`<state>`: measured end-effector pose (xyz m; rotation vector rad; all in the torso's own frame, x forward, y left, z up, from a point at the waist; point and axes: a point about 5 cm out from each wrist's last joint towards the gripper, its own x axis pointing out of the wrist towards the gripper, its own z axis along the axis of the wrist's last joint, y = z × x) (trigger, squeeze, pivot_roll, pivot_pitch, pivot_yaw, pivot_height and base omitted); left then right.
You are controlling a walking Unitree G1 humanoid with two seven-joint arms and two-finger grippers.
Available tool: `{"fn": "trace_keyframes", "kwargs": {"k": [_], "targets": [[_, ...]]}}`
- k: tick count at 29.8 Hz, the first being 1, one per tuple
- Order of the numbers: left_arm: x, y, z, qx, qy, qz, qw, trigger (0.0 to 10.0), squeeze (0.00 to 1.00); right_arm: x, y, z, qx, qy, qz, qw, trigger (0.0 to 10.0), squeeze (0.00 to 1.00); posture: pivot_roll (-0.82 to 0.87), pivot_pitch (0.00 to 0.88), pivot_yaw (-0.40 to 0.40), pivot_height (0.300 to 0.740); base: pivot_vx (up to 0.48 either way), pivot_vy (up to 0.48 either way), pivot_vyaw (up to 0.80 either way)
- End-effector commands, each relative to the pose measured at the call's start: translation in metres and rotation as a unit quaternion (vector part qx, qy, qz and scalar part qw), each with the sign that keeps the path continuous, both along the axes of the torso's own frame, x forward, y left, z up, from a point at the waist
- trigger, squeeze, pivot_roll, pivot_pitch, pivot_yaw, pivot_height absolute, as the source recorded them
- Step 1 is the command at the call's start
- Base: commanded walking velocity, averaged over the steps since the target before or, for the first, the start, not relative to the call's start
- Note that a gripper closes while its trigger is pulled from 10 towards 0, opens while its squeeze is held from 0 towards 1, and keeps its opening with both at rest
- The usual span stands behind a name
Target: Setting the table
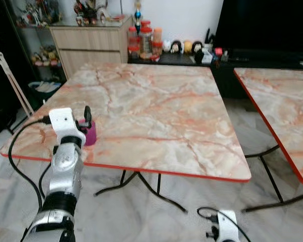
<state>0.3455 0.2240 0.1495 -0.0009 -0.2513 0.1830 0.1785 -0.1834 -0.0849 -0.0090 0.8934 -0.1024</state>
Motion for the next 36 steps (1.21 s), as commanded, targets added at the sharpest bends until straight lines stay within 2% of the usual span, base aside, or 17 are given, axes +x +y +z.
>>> {"fn": "trace_keyframes", "kwargs": {"k": [1, 24, 32, 36], "targets": [[0.001, 0.005, 0.003, -0.001, -0.001, 0.007, 1.000, 10.0, 0.00, 0.006, 0.006, 0.002, 0.007, -0.009, 0.004, 1.000, 10.0, 0.00, 0.06, 0.000, -0.025, 0.740, 0.304, 0.000, 0.00], [0.001, 0.008, 0.005, 0.002, -0.003, 0.006, 1.000, 10.0, 0.00, 0.005, 0.007, 0.002, 0.008, -0.008, 0.000, 1.000, 10.0, 0.00, 0.06, 0.000, -0.016, 0.740, 0.315, 0.000, 0.00], [0.001, 0.014, 0.015, 0.011, -0.015, 0.006, 1.000, 10.0, 0.00, -0.003, 0.005, -0.002, 0.006, 0.004, -0.002, 1.000, 10.0, 0.00, 0.05, 0.000, -0.013, 0.740, 0.000, 0.000, 0.00], [0.001, 0.026, 0.027, 0.018, -0.022, 0.014, 0.999, 10.0, 0.00, -0.010, 0.003, -0.005, 0.003, 0.015, -0.002, 1.000, 10.0, 0.00, 0.05, 0.000, -0.010, 0.740, 0.000, 0.000, 0.00]]}}
